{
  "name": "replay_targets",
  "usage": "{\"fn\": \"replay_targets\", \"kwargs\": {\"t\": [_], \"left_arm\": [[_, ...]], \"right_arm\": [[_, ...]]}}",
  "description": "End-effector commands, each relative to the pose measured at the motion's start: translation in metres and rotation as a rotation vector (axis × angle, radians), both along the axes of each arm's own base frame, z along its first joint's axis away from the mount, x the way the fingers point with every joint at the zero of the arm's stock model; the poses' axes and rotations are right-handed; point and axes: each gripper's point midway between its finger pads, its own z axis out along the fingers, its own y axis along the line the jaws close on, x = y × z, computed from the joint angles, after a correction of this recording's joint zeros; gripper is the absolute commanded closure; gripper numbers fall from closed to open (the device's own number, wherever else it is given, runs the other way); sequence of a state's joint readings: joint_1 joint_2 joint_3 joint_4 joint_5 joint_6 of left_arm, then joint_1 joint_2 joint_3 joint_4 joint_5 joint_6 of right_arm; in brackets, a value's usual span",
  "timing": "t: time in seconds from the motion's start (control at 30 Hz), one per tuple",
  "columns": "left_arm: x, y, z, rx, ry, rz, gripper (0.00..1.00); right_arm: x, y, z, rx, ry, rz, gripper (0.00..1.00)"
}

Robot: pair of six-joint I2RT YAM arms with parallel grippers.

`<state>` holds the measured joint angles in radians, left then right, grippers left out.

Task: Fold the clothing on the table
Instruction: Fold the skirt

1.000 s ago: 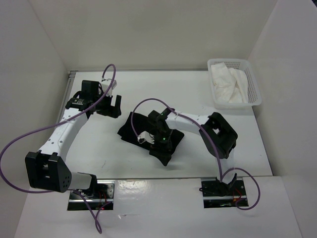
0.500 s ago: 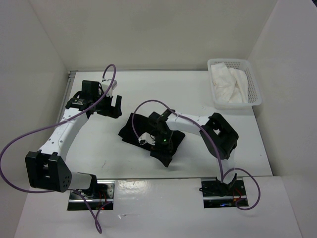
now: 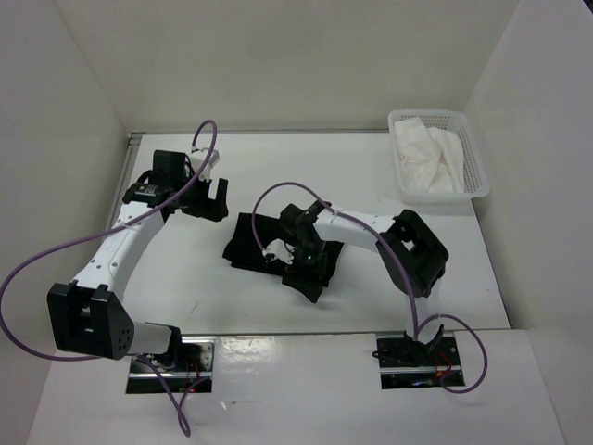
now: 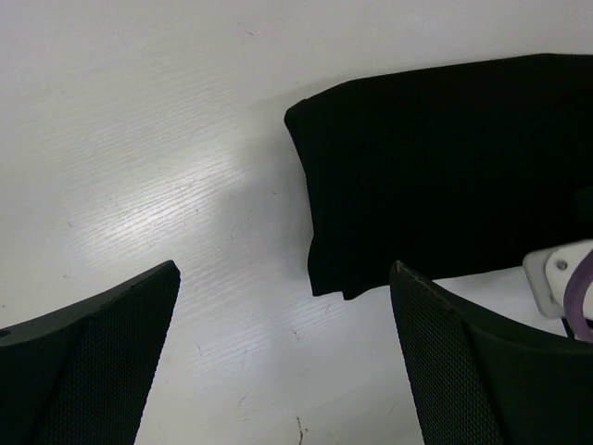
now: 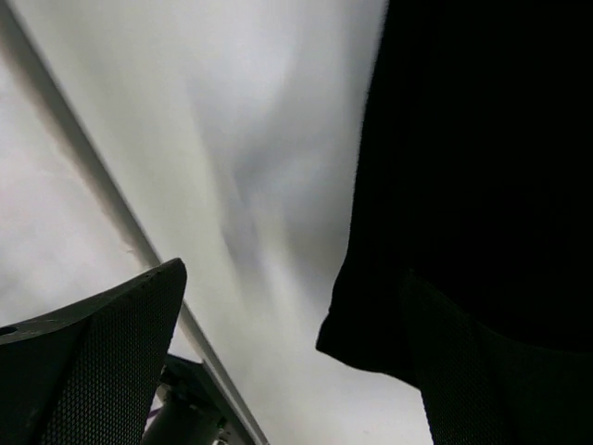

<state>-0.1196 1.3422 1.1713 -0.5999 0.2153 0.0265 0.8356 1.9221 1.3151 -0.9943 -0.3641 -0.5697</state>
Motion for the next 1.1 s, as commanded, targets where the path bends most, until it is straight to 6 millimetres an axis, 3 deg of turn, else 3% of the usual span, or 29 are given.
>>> {"fn": "replay_targets", "kwargs": {"t": [0.0, 0.17, 0.27, 0.47, 0.53, 0.73, 0.83, 1.07], "left_arm": [[-0.002, -0.003, -0.001, -0.007, 0.0, -0.029, 0.0], [-0.002, -0.003, -0.001, -0.007, 0.0, -0.029, 0.0], [-0.002, -0.003, -0.001, -0.007, 0.0, -0.029, 0.0], [-0.002, -0.003, -0.001, -0.007, 0.0, -0.029, 0.0], [-0.002, -0.003, -0.004, -0.006, 0.009, -0.028, 0.0], [-0.001, -0.003, -0.007, -0.005, 0.018, -0.028, 0.0], [0.0, -0.002, -0.013, 0.003, 0.036, -0.022, 0.0], [0.003, 0.002, -0.028, 0.027, 0.077, -0.007, 0.0]], "right_arm": [[0.057, 0.002, -0.011, 0.004, -0.164, -0.063, 0.01], [0.098, 0.004, -0.003, 0.022, -0.282, -0.104, 0.01], [0.113, 0.01, 0.0, 0.027, -0.335, -0.111, 0.01], [0.147, 0.007, -0.012, -0.028, -0.446, -0.128, 0.01], [0.155, 0.011, -0.013, -0.018, -0.469, -0.133, 0.01], [0.177, 0.001, -0.014, -0.033, -0.529, -0.168, 0.01], [0.185, 0.006, -0.004, -0.004, -0.572, -0.18, 0.01], [0.202, -0.005, 0.01, 0.012, -0.619, -0.239, 0.01]]}}
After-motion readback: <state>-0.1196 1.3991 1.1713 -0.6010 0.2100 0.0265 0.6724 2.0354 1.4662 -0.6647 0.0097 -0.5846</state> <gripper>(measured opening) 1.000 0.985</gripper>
